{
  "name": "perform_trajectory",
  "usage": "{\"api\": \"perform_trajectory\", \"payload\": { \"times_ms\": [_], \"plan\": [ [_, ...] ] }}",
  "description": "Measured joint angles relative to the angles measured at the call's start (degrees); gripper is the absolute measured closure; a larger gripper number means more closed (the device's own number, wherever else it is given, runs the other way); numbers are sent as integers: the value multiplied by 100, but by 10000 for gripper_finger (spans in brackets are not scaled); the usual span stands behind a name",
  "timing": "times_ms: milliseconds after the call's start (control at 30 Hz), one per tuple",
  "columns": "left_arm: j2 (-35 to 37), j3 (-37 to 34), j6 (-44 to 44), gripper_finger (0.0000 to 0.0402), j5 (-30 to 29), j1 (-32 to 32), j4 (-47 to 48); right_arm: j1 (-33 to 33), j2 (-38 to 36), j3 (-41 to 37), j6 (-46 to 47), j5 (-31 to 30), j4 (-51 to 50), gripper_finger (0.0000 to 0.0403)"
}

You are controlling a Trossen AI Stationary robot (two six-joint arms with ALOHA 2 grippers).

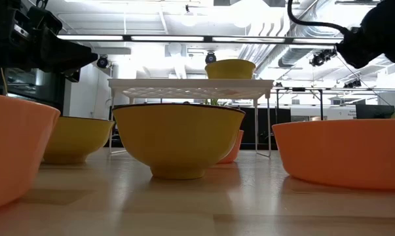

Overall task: Pick & Place Mini bowls
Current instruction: Stack the yellow bowl on the yellow bowl on the shelf

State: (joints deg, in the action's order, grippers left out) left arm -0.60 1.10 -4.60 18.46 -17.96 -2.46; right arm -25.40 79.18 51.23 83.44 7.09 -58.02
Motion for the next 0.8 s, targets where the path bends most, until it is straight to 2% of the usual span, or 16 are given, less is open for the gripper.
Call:
{"api": "perform_trajectory", "payload": {
  "times_ms": [300, 800],
  "plan": [
    [0, 0, 0, 296, -17, -2, 0, 325, 62, -14, -154, -211, 146, 403],
    [0, 0, 0, 296, -15, -1, 0, 790, 413, -8, -945, -308, 664, 402]
  ]
}}
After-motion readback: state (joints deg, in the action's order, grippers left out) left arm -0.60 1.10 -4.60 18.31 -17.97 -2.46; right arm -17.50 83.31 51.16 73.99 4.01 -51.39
